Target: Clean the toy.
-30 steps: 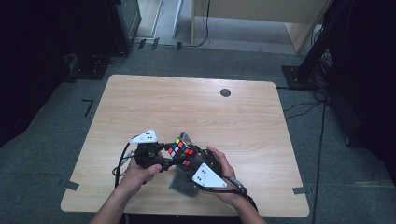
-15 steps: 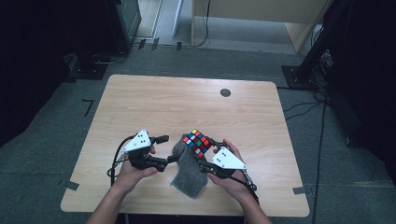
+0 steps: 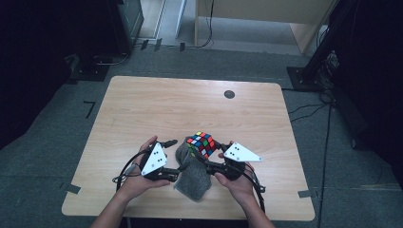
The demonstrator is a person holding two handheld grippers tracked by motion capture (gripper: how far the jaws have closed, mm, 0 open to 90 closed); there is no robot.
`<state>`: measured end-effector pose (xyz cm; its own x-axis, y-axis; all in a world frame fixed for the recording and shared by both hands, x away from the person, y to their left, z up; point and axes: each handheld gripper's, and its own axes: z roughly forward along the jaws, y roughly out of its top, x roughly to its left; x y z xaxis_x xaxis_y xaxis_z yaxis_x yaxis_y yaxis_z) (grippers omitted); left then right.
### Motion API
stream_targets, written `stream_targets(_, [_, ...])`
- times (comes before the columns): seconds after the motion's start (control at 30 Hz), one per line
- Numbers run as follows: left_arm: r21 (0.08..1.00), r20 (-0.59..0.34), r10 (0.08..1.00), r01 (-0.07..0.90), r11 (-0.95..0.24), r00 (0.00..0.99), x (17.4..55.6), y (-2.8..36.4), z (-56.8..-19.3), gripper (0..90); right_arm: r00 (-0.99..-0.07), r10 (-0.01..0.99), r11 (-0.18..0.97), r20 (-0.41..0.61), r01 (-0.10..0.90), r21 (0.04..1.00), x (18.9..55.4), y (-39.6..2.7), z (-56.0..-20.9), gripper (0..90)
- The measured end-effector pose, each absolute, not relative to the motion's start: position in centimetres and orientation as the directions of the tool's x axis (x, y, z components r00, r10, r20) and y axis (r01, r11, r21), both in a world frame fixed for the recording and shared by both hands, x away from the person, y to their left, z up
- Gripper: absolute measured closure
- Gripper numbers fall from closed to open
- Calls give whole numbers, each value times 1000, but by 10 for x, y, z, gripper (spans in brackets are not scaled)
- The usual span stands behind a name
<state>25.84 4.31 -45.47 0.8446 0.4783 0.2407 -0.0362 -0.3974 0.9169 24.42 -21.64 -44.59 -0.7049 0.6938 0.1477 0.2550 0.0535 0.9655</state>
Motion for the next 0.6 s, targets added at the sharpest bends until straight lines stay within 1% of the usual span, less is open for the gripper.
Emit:
stream_targets(0.1, [901,300,468,-86,-426,831,257,41,-458,207,-714,677,42,179,280,959,243,-214,-445,342])
stream_targets(0.23, [882,353,464,-123,-456,813,257,38,-463,188,-725,652,21,222,310,950,243,-211,-443,342])
stream_targets(0.33, [876,379,472,-143,-461,796,257,36,-465,162,-733,626,17,264,352,936,244,-209,-444,342])
stream_targets(0.43, [868,407,464,-173,-466,787,255,34,-468,154,-731,616,26,293,390,920,245,-205,-446,341])
stream_targets(0.53, [862,424,455,-194,-469,783,254,32,-470,153,-726,599,14,337,430,903,246,-203,-447,341])
stream_targets(0.6, [860,429,450,-203,-467,783,252,30,-472,154,-720,582,15,379,475,880,248,-201,-448,341])
